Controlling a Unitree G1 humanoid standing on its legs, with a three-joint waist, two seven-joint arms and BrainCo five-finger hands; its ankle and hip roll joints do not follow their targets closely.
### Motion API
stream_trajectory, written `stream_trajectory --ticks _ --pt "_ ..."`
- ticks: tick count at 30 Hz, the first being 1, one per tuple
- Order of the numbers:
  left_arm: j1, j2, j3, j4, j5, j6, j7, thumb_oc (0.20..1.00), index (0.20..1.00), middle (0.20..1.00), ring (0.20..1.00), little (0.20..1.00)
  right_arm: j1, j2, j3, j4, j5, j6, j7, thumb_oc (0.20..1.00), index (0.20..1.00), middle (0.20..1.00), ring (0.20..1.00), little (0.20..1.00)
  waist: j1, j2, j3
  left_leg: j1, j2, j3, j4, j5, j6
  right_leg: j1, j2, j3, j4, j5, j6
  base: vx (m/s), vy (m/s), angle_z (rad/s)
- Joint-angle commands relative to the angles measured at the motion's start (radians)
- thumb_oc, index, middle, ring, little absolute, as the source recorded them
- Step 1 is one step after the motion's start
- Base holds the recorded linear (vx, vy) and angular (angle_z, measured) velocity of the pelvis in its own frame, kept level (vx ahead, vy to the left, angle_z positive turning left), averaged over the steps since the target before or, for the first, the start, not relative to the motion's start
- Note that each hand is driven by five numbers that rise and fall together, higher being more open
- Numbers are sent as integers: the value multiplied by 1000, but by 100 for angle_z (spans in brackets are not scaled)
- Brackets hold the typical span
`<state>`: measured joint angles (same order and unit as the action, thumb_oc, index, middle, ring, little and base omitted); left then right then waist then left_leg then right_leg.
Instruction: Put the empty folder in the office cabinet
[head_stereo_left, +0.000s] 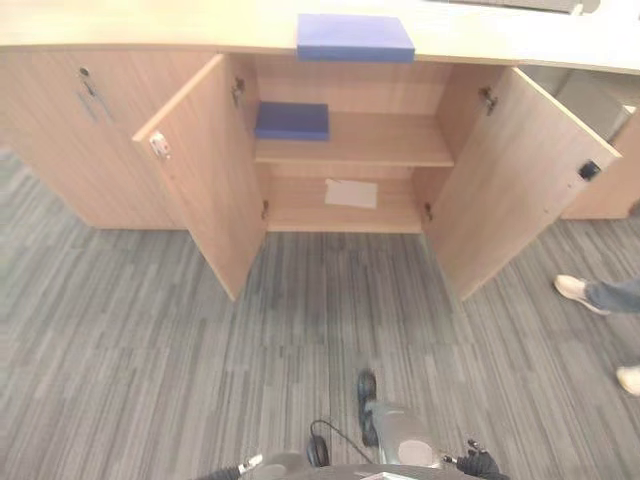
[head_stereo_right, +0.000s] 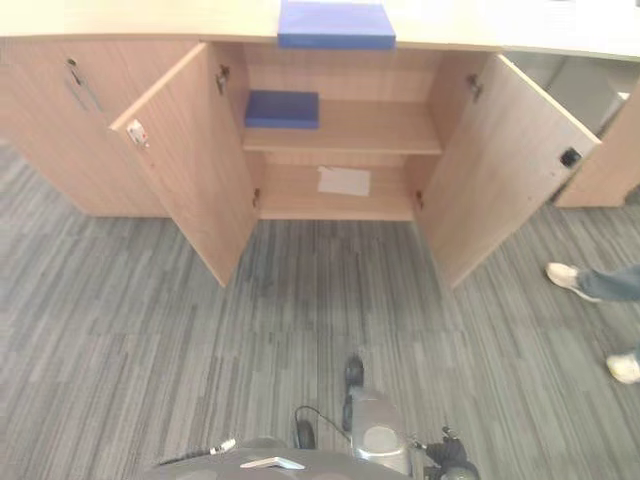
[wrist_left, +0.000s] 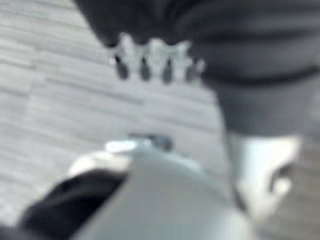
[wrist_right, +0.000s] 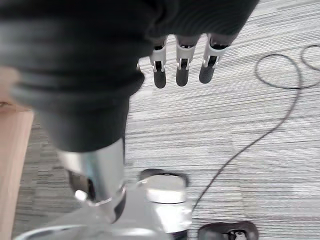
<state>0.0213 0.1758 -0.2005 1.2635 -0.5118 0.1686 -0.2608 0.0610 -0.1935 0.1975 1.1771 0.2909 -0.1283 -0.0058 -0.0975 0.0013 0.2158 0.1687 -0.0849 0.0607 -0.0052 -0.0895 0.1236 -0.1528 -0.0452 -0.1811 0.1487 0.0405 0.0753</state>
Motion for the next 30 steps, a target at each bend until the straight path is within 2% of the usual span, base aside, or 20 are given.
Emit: stream_trajectory --ticks 1,3,5,7,9,10,11,14,15,17,18,19,20,21,22,23,25,26,27,30 --pt "-10 7 -22 1 54 -47 -20 1000 1000 1000 1000 1000 -60 -71 29 -50 -28 -42 15 1000 1000 1000 1000 1000 -13 -26 -21 165 40 26 40 -186 -75 33 -37 23 -143 81 20 320 -207 1" --pt "-8 9 -24 -11 50 -67 -14 1000 1000 1000 1000 1000 -62 -95 38 -67 -34 -28 25 1000 1000 1000 1000 1000 -2 -22 -37 128 66 27 153 -106 -112 62 -18 21 -142 43 -8 323 -246 12" --pt "-9 13 -25 -14 55 -69 -8 1000 1000 1000 1000 1000 -65 -105 46 -69 -27 -26 34 1000 1000 1000 1000 1000 10 -30 -36 61 81 24 261 -57 -124 85 -10 26 -132 15 -32 218 -220 26" --pt "-14 17 -18 -8 60 -65 1 1000 1000 1000 1000 1000 -74 -109 53 -65 -3 -36 51 1000 1000 1000 1000 1000 29 -47 -31 -19 90 23 395 -42 -128 116 -3 32 -121 -21 -55 276 -268 -19" --pt "-18 16 -12 -5 53 -66 9 1000 1000 1000 1000 1000 -77 -112 58 -74 -9 -32 62 1000 1000 1000 1000 1000 31 -52 -34 -44 101 39 457 -36 -133 122 3 26 -110 -43 -68 219 -198 -21" --pt "-21 16 -9 -7 42 -69 16 1000 1000 1000 1000 1000 -78 -115 61 -81 -20 -28 69 1000 1000 1000 1000 1000 32 -57 -34 -75 118 57 532 -17 -140 128 6 19 -101 -61 -83 120 -120 -6" --pt "-21 16 -9 -7 42 -69 16 1000 1000 1000 1000 1000 -78 -115 61 -81 -20 -28 69 1000 1000 1000 1000 1000 32 -57 -34 -75 118 57 532 -17 -140 128 6 19 -101 -61 -83 103 -120 -17" --pt "-29 14 -10 -15 39 -59 28 1000 1000 1000 1000 1000 -82 -117 66 -83 -16 -37 70 1000 1000 1000 1000 1000 37 -60 -27 -131 139 68 649 -9 -143 141 10 9 -93 -79 -102 96 -121 -13" --pt "-37 11 -9 -15 38 -51 40 1000 1000 1000 1000 1000 -88 -117 77 -91 -6 -42 60 1000 1000 1000 1000 1000 52 -65 -16 -212 131 61 718 -13 -134 164 11 4 -92 -90 -112 145 -122 8" --pt "-40 8 3 -11 53 -49 53 1000 1000 1000 1000 1000 -98 -114 91 -112 12 -49 64 1000 1000 1000 1000 1000 74 -70 1 -252 114 71 626 -51 -109 195 2 5 -99 -99 -100 183 -78 19" --pt "-40 8 3 -11 53 -49 53 1000 1000 1000 1000 1000 -98 -114 91 -112 12 -49 64 1000 1000 1000 1000 1000 74 -70 1 -252 114 71 626 -51 -109 195 2 5 -99 -99 -100 153 31 4" --pt "-35 10 7 -11 59 -52 56 1000 1000 1000 1000 1000 -103 -114 100 -124 3 -51 68 1000 1000 1000 1000 1000 79 -68 4 -241 102 73 535 -64 -101 203 1 8 -101 -103 -91 83 29 -4" --pt "-35 10 7 -11 59 -52 56 1000 1000 1000 1000 1000 -103 -114 100 -124 3 -51 68 1000 1000 1000 1000 1000 79 -68 4 -241 102 73 535 -64 -101 203 1 8 -101 -103 -91 196 95 -22" --pt "-29 12 8 -12 65 -58 54 1000 1000 1000 1000 1000 -109 -116 113 -131 -14 -61 77 1000 1000 1000 1000 1000 86 -60 9 -231 91 73 383 -50 -106 222 7 20 -107 -110 -80 112 66 -18" --pt "-29 12 8 -12 65 -58 54 1000 1000 1000 1000 1000 -109 -116 113 -131 -14 -61 77 1000 1000 1000 1000 1000 86 -60 9 -231 91 73 383 -50 -106 222 7 20 -107 -110 -80 288 153 -19" --pt "-26 15 1 -15 76 -60 55 1000 1000 1000 1000 1000 -110 -116 128 -139 -34 -88 81 1000 1000 1000 1000 1000 93 -47 12 -249 92 88 202 -3 -131 260 19 35 -130 -119 -65 176 87 -1" --pt "-26 15 1 -15 76 -60 55 1000 1000 1000 1000 1000 -110 -116 128 -139 -34 -88 81 1000 1000 1000 1000 1000 93 -47 12 -249 92 88 202 -3 -131 260 19 35 -130 -119 -65 177 82 3" --pt "-21 14 -8 -18 94 -59 60 1000 1000 1000 1000 1000 -109 -119 148 -150 -61 -107 80 1000 1000 1000 1000 1000 102 -32 13 -272 106 102 92 76 -156 303 35 51 -160 -129 -61 437 198 11" --pt "-8 8 -14 -19 83 -70 71 1000 1000 1000 1000 1000 -114 -119 174 -151 -100 -122 99 1000 1000 1000 1000 1000 120 -17 15 -310 119 77 31 154 -171 348 46 89 -179 -141 -61 511 255 14" --pt "-1 7 -10 -29 81 -63 81 1000 1000 1000 1000 1000 -130 -111 207 -161 -194 -113 111 1000 1000 1000 1000 1000 135 -16 6 -314 110 89 18 151 -152 387 26 113 -191 -158 -42 293 233 -72"
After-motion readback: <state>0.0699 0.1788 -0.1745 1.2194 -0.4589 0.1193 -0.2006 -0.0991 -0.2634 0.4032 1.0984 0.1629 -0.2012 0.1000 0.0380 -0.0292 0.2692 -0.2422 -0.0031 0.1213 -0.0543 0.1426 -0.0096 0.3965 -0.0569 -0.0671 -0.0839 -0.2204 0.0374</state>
